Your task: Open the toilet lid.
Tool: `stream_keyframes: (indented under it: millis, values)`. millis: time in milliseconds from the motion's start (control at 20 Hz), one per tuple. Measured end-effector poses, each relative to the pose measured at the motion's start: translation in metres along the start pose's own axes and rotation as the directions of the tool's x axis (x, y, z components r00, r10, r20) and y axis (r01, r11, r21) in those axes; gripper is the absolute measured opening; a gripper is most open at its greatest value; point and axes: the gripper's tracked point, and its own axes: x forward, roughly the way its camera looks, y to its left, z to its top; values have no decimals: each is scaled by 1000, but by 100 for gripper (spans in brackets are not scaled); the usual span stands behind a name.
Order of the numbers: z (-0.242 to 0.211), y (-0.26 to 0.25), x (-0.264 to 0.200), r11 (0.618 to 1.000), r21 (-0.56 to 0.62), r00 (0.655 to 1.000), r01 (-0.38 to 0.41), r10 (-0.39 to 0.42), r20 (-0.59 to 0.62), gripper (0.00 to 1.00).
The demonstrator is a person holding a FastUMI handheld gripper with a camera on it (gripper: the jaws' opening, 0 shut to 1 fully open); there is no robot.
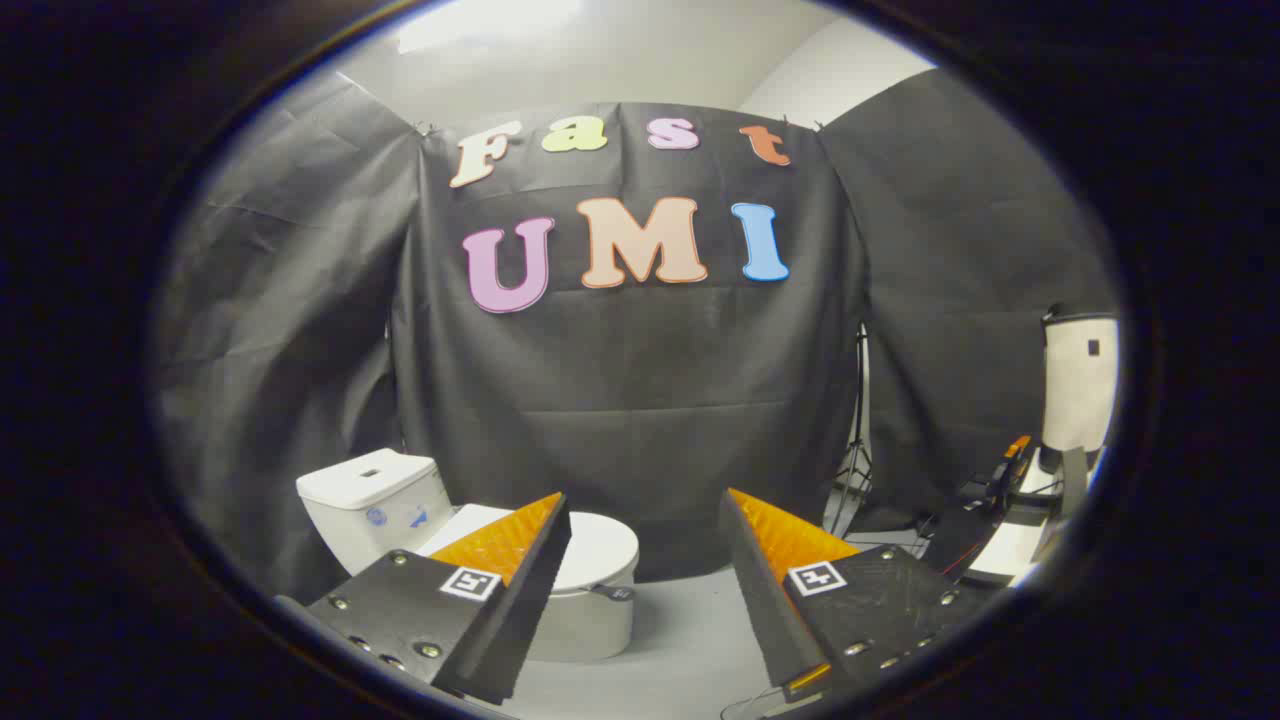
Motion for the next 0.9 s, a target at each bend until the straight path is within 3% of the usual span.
stream_keyframes:
  millis: [250,450,800,900]
  values:
    - [-3,25,5,1000,29,1000,10,-10,-6,89]
    - [-17,23,10,997,30,996,73,-71,-45,89]
    - [-29,37,23,998,-24,995,60,-62,-78,89]
    - [-32,48,29,1000,-11,997,22,-23,-80,89]
